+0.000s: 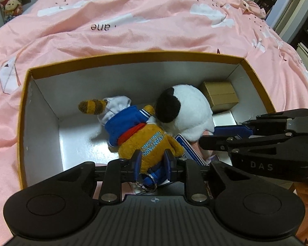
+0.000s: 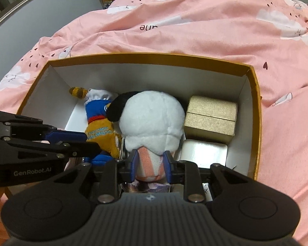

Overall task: Organize objects
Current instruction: 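Lower both plushes into the shoebox and open both grippers, then grasp the orange crochet fruit with the right gripper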

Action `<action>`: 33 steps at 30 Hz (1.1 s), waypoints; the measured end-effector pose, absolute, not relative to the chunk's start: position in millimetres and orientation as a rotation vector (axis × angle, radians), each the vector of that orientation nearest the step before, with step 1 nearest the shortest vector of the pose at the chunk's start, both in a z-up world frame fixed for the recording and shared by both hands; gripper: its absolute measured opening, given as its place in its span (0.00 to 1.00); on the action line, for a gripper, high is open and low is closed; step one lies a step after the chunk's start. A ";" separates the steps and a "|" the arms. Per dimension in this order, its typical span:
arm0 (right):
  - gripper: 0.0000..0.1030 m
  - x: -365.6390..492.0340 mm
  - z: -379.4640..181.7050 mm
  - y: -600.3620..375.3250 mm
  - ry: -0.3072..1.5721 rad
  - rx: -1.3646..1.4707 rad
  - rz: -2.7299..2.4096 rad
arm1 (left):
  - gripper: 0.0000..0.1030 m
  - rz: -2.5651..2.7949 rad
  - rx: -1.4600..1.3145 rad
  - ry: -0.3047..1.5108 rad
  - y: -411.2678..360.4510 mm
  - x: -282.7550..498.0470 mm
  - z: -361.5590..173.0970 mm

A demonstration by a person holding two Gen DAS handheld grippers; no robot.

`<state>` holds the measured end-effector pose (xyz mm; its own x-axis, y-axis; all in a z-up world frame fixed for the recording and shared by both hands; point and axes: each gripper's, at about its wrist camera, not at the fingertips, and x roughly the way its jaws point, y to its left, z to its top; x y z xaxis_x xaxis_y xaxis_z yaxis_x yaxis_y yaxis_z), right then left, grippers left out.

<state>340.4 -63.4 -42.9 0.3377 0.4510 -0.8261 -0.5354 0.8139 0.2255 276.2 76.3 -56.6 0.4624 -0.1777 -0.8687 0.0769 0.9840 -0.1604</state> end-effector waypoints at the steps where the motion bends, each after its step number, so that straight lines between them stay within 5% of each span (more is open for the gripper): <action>1: 0.27 338.9 -41.1 -64.8 1.041 -0.092 0.645 | 0.25 -0.152 -0.104 1.067 77.1 274.2 -54.0; 19: 0.38 232.9 34.8 -99.6 0.797 -0.060 0.754 | 0.36 -0.158 0.003 0.813 57.5 161.3 27.5; 33: 0.38 155.4 -19.1 -72.9 0.918 -0.070 0.854 | 0.36 0.027 0.005 0.934 69.8 91.5 -19.0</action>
